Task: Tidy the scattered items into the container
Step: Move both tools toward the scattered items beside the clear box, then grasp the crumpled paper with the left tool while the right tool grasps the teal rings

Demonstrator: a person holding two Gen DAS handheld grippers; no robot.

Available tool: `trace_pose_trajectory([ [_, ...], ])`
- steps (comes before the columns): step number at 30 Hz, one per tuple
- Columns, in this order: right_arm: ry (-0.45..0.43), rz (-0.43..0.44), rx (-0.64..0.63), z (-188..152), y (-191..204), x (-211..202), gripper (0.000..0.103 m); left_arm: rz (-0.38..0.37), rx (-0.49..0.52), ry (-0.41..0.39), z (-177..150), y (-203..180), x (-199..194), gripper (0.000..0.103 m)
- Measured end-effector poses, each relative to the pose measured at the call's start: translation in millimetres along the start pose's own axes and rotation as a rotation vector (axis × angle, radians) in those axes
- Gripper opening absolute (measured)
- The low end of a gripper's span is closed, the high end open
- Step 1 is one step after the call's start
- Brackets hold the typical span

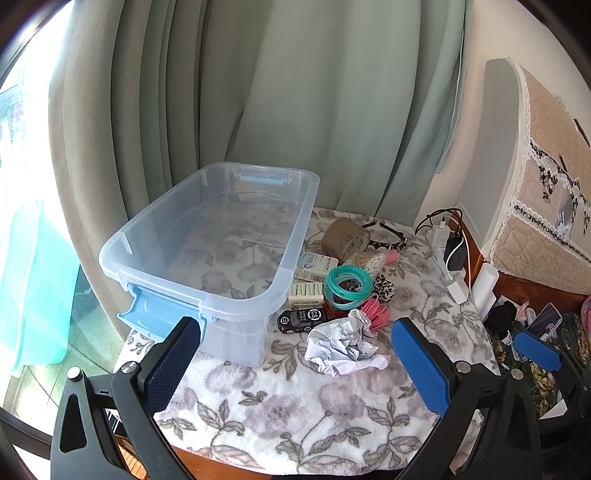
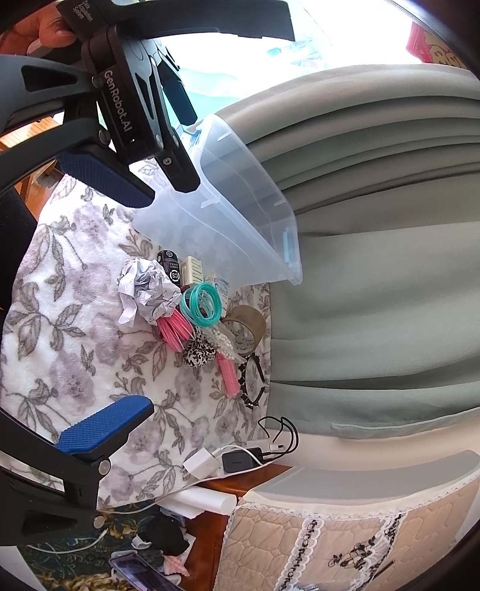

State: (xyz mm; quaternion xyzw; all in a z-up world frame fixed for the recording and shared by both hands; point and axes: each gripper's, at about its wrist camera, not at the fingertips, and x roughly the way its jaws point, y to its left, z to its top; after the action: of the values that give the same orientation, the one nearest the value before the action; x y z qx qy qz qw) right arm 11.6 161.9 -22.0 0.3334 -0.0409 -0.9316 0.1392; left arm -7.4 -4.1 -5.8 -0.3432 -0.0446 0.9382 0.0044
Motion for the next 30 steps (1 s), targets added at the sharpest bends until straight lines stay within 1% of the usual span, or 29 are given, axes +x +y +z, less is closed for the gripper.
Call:
trace_pose_trajectory([
  [4, 0.013, 0.018, 0.008, -1, -3, 4, 0.103, -0.003, 0.003, 0.012, -1, -1, 4, 0.103],
  [11, -0.006, 0.031, 0.017, -4, -7, 11, 0.103, -0.011, -0.011, 0.025, -3, -2, 13, 0.103],
  [14, -0.019, 0.058, 0.037, -4, -12, 13, 0.103, -0.038, -0.046, 0.025, -4, -2, 17, 0.103],
  [16, -0.002, 0.074, 0.057, -4, -17, 18, 0.103, -0.055, -0.063, 0.028, -6, -3, 20, 0.103],
  [18, 0.036, 0.074, 0.05, -5, -22, 24, 0.103, -0.054, -0.035, 0.056, -9, -9, 28, 0.103],
  [20, 0.053, 0.05, 0.03, -7, -27, 27, 0.103, -0.058, -0.018, 0.081, -14, -14, 35, 0.103],
  [22, 0.065, 0.021, 0.015, -8, -34, 31, 0.103, -0.089, -0.038, 0.125, -19, -15, 44, 0.103],
  [25, 0.069, 0.015, 0.069, -6, -54, 36, 0.103, -0.148, -0.082, 0.185, -29, -17, 61, 0.103],
  [28, 0.079, 0.021, 0.119, -4, -73, 45, 0.103, -0.137, -0.085, 0.214, -37, -23, 75, 0.103],
  [30, 0.095, 0.041, 0.139, -3, -82, 56, 0.101, -0.118, -0.062, 0.24, -41, -31, 85, 0.103],
])
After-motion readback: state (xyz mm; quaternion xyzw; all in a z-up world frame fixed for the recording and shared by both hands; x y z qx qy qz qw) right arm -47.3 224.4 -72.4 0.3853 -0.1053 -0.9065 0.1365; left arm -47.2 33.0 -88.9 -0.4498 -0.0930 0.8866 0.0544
